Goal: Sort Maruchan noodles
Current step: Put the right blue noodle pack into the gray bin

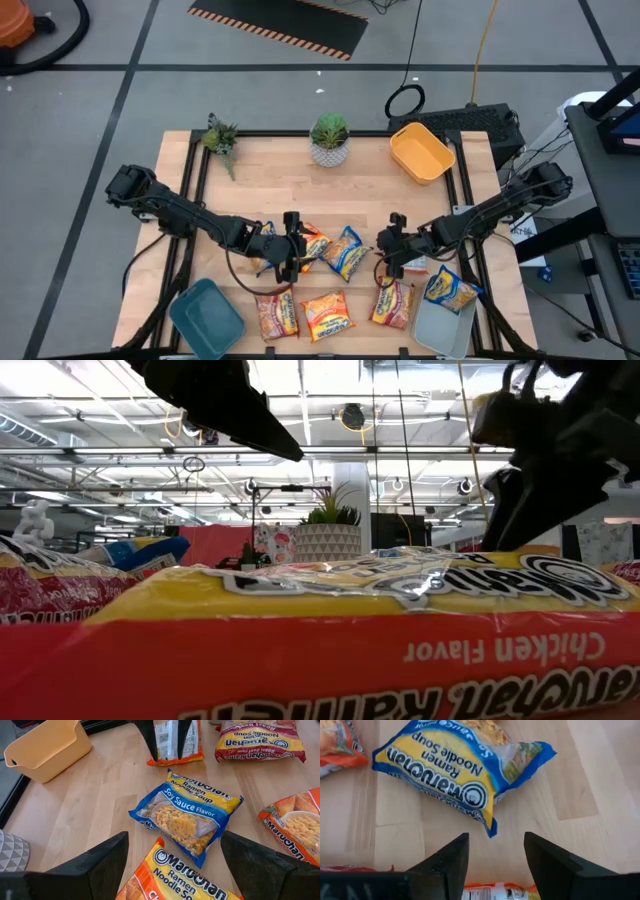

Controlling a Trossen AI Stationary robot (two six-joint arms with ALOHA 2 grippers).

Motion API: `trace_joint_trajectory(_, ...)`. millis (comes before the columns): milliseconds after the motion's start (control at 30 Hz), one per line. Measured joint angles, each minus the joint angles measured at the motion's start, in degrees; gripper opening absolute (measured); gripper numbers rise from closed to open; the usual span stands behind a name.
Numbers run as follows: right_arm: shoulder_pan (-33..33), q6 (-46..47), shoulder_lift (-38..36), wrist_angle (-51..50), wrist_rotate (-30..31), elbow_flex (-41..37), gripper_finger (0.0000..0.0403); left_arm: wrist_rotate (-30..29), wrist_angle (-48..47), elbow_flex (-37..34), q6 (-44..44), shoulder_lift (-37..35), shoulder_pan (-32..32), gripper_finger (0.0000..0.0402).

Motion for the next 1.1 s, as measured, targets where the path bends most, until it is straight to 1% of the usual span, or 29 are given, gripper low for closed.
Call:
trace_joint_trajectory(133, -0.51, -1.72, 0.0, 7.58, 0.04, -3.77, 0.0185, 0.0, -0.08, 0.0, 0.02, 0.0, -0.01, 0.0321)
trace_joint_trajectory(333, -1.57, -1.8, 0.19, 12.78, -1.24, -6.75, 0.0185, 0.0, -0.14, 0.0, 0.05, -0.02, -0.01, 0.0321)
trace_joint_trajectory(433, -1.64, -3.04, 2.29, 18.91, -1.86, -8.48, 0.0185, 0.0, -0.16, 0.0, 0.35, -0.02, -0.01, 0.0321)
trace_joint_trajectory(633, -3.34, -3.97, 8.97, 25.69, -7.41, -8.68, 0.0184, 0.02, 0.07, -0.02, 0.43, -0.02, -0.01, 0.0321)
trace_joint_trajectory(733, -4.25, -4.58, 11.62, 29.69, -7.7, -8.68, 0.0177, 0.02, 0.11, -0.02, 0.4, -0.02, -0.01, 0.0321)
trace_joint_trajectory(800, -5.0, -4.57, 12.77, 31.0, -7.74, -8.68, 0.017, 0.02, 0.1, -0.02, 0.37, -0.02, -0.01, 0.0321)
trace_joint_trajectory(900, -5.99, -4.46, 12.83, 30.99, -10.17, -8.68, 0.0158, 0.04, 0.08, -0.02, 0.19, -0.02, -0.01, 0.0321)
trace_joint_trajectory(1100, -6.1, -4.56, 12.72, 30.97, -10.46, -8.65, 0.0138, 0.06, 0.1, -0.02, -0.6, -0.02, -0.01, 0.0321)
